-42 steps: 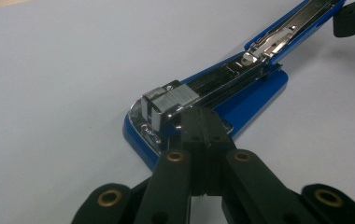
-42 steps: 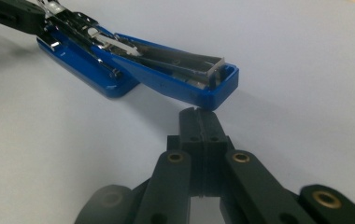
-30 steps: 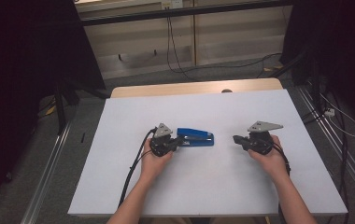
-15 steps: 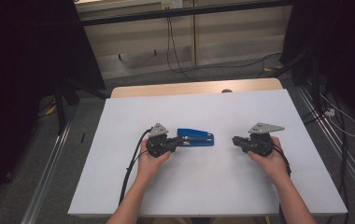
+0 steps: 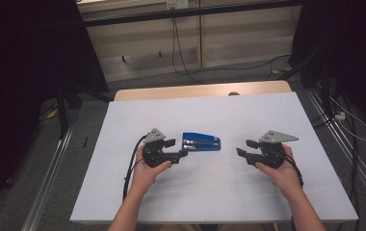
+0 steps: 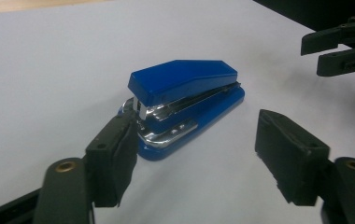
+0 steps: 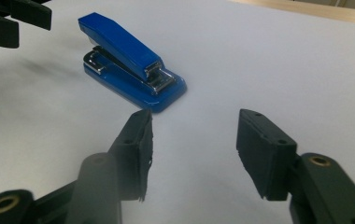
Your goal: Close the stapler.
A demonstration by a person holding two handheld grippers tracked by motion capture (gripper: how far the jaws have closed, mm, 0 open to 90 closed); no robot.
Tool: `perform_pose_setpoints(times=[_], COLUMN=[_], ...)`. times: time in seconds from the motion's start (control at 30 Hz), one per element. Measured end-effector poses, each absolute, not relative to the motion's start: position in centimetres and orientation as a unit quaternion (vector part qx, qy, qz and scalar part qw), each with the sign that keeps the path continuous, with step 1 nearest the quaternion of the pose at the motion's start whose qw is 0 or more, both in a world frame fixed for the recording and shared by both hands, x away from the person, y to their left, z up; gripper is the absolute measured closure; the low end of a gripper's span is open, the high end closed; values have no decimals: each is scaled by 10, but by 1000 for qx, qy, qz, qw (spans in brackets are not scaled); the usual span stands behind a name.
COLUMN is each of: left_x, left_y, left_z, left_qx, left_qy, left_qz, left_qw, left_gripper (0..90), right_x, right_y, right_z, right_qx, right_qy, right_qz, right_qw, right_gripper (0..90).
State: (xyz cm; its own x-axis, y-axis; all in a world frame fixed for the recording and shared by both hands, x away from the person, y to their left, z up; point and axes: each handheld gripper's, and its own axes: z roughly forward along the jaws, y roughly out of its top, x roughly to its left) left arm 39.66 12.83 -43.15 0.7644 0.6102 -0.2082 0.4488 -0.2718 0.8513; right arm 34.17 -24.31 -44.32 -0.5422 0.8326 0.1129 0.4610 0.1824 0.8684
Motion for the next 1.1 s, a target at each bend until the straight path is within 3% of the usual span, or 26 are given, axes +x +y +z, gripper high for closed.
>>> perform_pose_setpoints(times=[0.3, 1.1], left_x=[386, 357], left_y=[151, 210], left_z=[-428, -425], left_qx=[781, 769], left_qy=[355, 365], left_qz=[77, 103], left_qw=[508, 515], left_gripper=[179, 105], right_x=[331, 298], right_y=[-236, -243], right_z=[-438, -444], right_qx=[432, 431], right_qy=[738, 739], right_qz=[478, 479], right_qw=[202, 198], right_gripper=[318, 249])
